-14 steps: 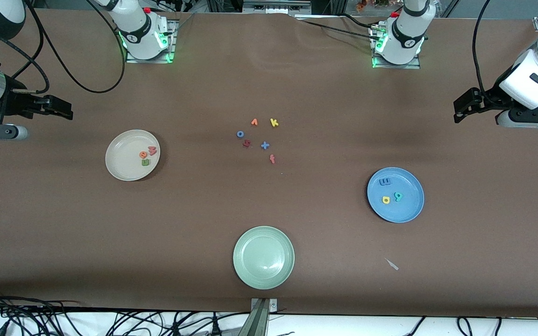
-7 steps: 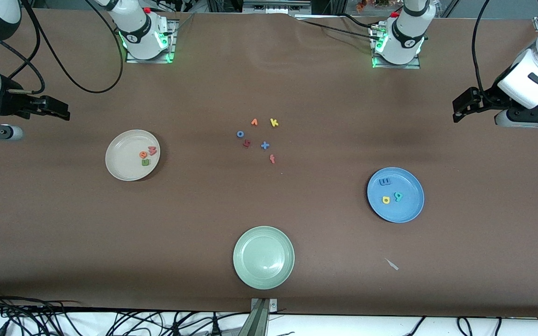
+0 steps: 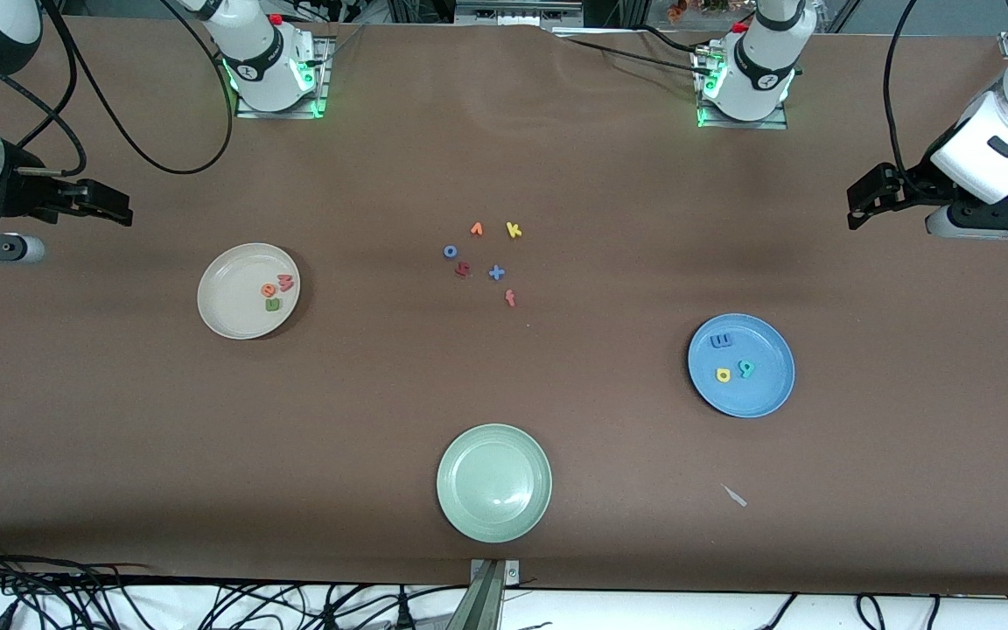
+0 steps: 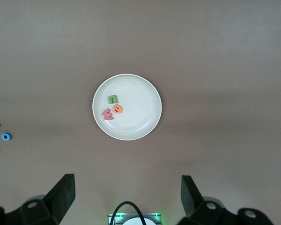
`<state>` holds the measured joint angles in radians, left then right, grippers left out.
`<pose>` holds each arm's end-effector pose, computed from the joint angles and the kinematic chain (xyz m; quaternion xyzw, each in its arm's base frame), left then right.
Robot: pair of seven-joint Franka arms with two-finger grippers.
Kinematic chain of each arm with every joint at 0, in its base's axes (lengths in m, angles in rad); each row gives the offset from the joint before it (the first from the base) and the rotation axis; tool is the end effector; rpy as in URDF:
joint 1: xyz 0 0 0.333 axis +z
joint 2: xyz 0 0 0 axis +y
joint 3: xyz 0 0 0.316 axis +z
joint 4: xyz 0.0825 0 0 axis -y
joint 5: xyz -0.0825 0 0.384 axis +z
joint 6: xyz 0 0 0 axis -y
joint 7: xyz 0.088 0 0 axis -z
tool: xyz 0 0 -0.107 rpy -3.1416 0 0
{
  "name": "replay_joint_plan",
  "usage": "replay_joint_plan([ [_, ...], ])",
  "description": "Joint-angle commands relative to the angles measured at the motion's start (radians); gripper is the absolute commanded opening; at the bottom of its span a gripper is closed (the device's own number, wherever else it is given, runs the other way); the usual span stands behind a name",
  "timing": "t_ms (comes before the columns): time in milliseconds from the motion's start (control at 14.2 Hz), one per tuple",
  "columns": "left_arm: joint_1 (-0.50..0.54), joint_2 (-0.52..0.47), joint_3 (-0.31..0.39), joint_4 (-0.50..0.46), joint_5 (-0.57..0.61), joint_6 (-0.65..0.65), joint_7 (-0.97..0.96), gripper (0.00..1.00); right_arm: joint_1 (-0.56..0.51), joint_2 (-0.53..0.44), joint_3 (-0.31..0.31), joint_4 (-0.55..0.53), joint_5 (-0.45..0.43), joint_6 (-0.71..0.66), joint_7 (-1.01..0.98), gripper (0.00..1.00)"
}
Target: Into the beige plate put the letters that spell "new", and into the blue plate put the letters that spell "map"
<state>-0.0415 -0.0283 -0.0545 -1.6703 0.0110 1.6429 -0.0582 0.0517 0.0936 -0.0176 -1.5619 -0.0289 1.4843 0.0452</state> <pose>0.5481 -0.0521 0.5992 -0.9998 0.0193 -0.0009 0.0062 0.5695 0.0166 0.5693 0.9962 -0.0056 -0.0848 0.0187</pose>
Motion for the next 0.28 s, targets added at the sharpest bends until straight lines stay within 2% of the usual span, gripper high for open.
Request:
replay_joint_plan([
  [0,-0.006,0.018,0.004,0.037,-0.009,-0.026,0.018,1.0,-0.015,-0.015,0.013,-0.01,0.014,0.005,0.002,1.0],
  [212,-0.006,0.018,0.004,0.037,-0.009,-0.026,0.018,1.0,-0.015,-0.015,0.013,-0.01,0.012,0.005,0.001,1.0],
])
